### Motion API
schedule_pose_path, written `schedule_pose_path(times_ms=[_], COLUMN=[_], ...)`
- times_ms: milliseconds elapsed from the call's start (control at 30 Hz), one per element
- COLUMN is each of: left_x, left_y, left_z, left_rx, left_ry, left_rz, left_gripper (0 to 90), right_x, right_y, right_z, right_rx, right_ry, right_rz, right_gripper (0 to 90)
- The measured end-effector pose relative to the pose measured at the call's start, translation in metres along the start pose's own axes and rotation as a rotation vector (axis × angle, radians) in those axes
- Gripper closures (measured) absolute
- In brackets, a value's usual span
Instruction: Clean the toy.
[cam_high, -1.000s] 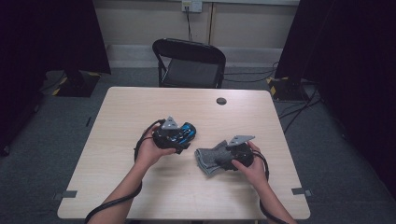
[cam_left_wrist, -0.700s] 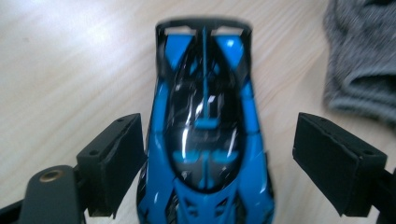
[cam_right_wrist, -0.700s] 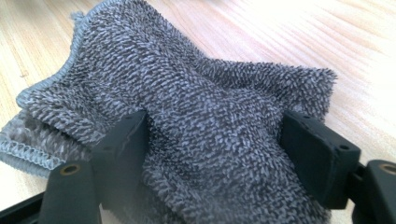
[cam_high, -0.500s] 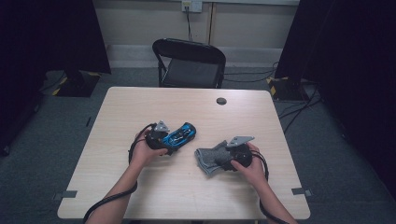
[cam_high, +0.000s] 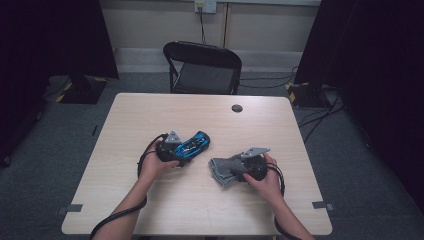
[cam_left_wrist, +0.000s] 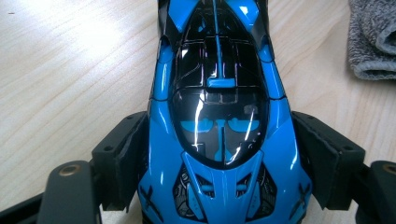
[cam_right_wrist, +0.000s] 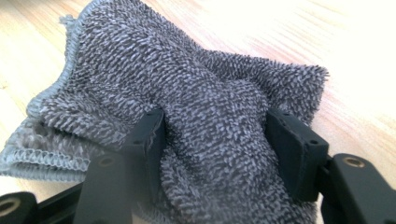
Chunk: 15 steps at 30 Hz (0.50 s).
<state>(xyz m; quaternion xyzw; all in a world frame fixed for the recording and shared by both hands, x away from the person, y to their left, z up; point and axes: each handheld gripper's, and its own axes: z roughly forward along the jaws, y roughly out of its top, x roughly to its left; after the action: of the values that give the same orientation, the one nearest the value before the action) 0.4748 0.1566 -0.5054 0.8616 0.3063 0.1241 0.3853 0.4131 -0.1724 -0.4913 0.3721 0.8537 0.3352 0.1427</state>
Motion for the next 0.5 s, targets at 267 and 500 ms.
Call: schedule_pose_path(times_ms=[267, 500], left_x=[0.000, 0.000], left_y=[0.000, 0.000], left_z=[0.000, 0.000], left_rx=[0.000, 0.001], left_ry=[0.003, 0.003], left_rz=[0.005, 0.006], left_gripper=[23.9, 23.8], right_x=[0.000, -0.007], right_y=[0.001, 0.018], right_z=[-0.002, -0.003], right_rx=[-0.008, 0.043], right_ry=[-0.004, -0.006], right_rz=[0.035, 0.096], right_gripper=[64.9, 72.1])
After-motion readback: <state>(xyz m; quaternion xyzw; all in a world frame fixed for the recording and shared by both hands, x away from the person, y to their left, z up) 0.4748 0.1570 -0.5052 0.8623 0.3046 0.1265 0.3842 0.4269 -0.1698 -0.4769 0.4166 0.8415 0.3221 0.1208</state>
